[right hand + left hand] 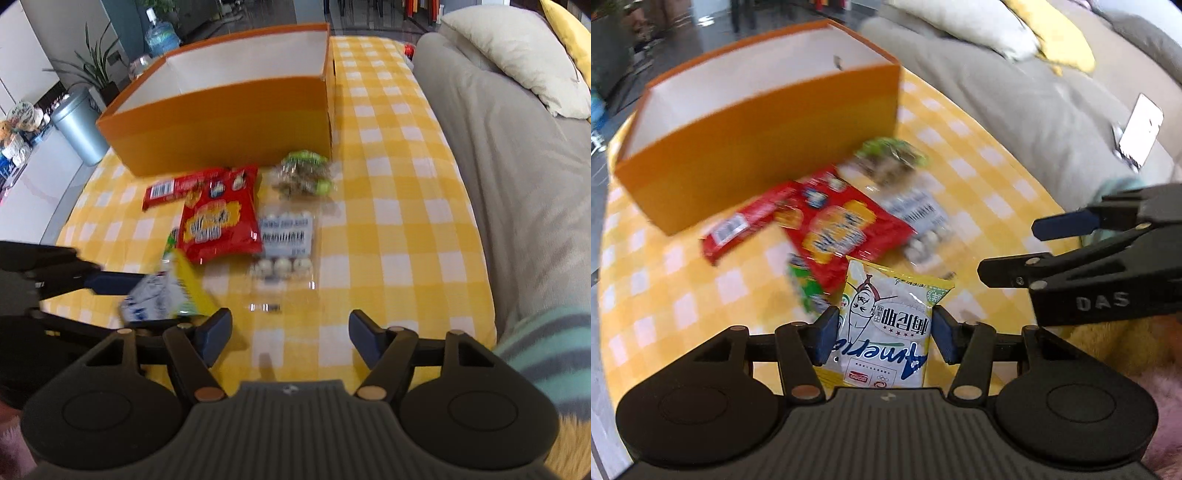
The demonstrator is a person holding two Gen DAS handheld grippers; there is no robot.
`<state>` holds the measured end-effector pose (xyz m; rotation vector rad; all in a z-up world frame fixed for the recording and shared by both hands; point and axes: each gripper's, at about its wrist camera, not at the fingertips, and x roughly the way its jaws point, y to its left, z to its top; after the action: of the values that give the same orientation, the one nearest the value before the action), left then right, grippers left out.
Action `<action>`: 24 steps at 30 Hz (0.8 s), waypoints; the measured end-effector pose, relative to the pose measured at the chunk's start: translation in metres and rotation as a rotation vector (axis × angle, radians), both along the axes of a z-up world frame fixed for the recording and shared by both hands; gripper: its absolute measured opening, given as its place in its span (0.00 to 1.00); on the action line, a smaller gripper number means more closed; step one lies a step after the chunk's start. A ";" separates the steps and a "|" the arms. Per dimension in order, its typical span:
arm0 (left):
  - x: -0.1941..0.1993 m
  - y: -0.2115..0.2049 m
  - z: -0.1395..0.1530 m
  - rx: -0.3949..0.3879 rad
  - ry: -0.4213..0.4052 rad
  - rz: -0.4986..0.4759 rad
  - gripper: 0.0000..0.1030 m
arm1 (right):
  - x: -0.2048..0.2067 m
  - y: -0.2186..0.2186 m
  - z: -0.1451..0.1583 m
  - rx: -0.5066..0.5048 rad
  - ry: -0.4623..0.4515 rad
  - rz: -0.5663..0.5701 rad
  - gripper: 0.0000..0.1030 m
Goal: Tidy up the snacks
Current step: 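Grasp the white Ameria snack bag with the left tool, then grasp the clear yogurt-ball packet with the right tool while the left tool holds the Ameria bag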
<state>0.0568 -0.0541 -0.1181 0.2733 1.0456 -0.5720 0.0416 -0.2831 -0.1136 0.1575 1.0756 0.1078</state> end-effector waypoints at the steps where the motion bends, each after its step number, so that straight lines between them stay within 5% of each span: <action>1: 0.001 0.005 0.004 -0.008 -0.005 0.019 0.59 | 0.004 0.000 -0.001 -0.001 -0.006 0.000 0.66; 12: 0.032 0.055 0.013 -0.005 -0.009 0.312 0.59 | 0.043 0.031 -0.030 -0.122 -0.080 0.093 0.70; 24: 0.052 0.059 0.006 -0.002 0.061 0.368 0.59 | 0.064 0.038 -0.053 -0.123 -0.030 0.103 0.68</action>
<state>0.1085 0.0051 -0.1124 0.0574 1.1218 -0.2504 0.1056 -0.2448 -0.1671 -0.0108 1.0572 0.1358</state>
